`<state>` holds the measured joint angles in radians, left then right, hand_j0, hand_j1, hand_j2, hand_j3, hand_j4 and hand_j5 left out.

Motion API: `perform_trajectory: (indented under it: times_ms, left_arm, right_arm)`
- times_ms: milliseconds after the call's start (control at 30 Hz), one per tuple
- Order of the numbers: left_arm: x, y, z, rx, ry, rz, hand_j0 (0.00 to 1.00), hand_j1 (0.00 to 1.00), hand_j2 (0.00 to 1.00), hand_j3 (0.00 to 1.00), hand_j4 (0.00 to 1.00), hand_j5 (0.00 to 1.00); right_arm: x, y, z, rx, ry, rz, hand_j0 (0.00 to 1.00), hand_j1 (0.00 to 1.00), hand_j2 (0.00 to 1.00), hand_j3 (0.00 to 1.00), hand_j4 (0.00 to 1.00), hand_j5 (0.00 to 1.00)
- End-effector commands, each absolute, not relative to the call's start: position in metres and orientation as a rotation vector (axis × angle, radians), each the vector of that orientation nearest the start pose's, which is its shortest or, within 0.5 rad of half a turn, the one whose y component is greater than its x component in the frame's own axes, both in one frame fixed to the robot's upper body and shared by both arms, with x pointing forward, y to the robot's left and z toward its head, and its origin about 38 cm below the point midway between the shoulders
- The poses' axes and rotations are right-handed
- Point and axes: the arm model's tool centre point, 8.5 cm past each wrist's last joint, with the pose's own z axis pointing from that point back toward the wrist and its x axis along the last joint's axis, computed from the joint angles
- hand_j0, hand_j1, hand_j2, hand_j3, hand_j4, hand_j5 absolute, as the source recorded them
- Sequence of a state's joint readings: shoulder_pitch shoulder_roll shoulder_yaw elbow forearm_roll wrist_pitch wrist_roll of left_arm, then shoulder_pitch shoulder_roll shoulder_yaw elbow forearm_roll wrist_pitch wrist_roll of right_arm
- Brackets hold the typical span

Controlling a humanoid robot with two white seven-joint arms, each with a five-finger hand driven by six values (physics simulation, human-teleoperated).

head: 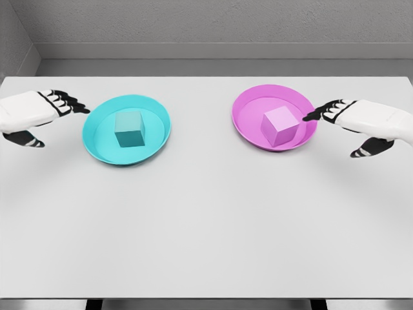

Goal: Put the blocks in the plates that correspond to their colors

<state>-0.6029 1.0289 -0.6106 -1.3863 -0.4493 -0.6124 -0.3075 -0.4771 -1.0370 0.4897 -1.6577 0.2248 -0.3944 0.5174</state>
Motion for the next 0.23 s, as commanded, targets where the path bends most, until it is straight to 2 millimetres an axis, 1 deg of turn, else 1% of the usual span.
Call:
perform_trajectory:
  times_ms: [0, 200]
  left_arm:
    - [0.4232, 0.3955, 0.2369, 0.651, -1.328, -2.013, 1.0, 1.0, 1.0, 1.0, 1.0, 1.0]
    - [0.4231, 0.3961, 0.2371, 0.652, -1.327, -2.013, 1.0, 1.0, 1.0, 1.0, 1.0, 1.0]
  right_arm:
    - [0.3963, -0.3501, 0.2501, -0.457, -1.345, 1.912, 1.0, 1.0, 1.0, 1.0, 1.0, 1.0]
    - [0.3966, -0.3502, 0.2492, -0.456, -1.342, 1.909, 1.0, 1.0, 1.0, 1.0, 1.0, 1.0]
